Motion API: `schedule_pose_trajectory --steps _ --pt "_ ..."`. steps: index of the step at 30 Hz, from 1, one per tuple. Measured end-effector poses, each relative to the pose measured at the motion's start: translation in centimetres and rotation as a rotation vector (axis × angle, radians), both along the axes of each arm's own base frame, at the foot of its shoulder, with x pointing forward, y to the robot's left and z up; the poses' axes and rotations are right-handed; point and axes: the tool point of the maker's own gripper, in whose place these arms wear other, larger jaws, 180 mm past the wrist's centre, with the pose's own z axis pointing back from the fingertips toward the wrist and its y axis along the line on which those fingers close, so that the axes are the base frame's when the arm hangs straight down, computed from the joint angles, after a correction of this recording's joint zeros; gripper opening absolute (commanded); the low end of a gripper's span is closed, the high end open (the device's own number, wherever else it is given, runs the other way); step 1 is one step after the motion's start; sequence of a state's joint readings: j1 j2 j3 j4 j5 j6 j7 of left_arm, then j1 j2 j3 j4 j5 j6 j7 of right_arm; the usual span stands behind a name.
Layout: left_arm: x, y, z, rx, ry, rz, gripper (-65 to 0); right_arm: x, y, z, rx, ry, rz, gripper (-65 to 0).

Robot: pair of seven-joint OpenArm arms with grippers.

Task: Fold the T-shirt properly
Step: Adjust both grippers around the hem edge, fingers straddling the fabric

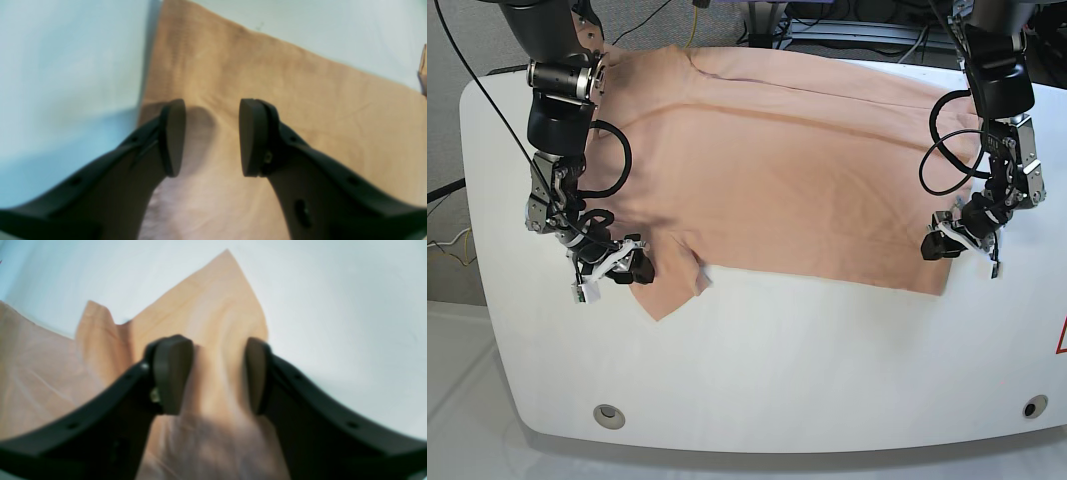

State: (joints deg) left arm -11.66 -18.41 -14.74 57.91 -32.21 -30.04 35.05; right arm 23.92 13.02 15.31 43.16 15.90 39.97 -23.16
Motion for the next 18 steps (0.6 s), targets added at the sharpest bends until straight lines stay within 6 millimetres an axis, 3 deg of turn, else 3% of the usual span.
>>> schedule_pose_trajectory --steps 4,6,10,18 --pt "0.0 -0.2 -0.1 -0.001 0.021 -0.011 -14.4 0.0 0.0 0.0 0.000 0.000 0.000 -34.6" --pt "0.2 -0.1 0.0 0.006 0.022 -0.009 -12.3 0.0 0.0 0.0 0.002 0.000 0.002 -33.8" --pt "0.2 0.1 0.0 0.025 0.028 -0.012 -9.7 0.0 0.0 0.0 0.002 0.000 0.001 -30.9" --pt "0.1 1.2 0.2 0.032 0.021 0.016 -11.1 0.2 0.2 0.3 0.002 -0.009 0.003 -30.2"
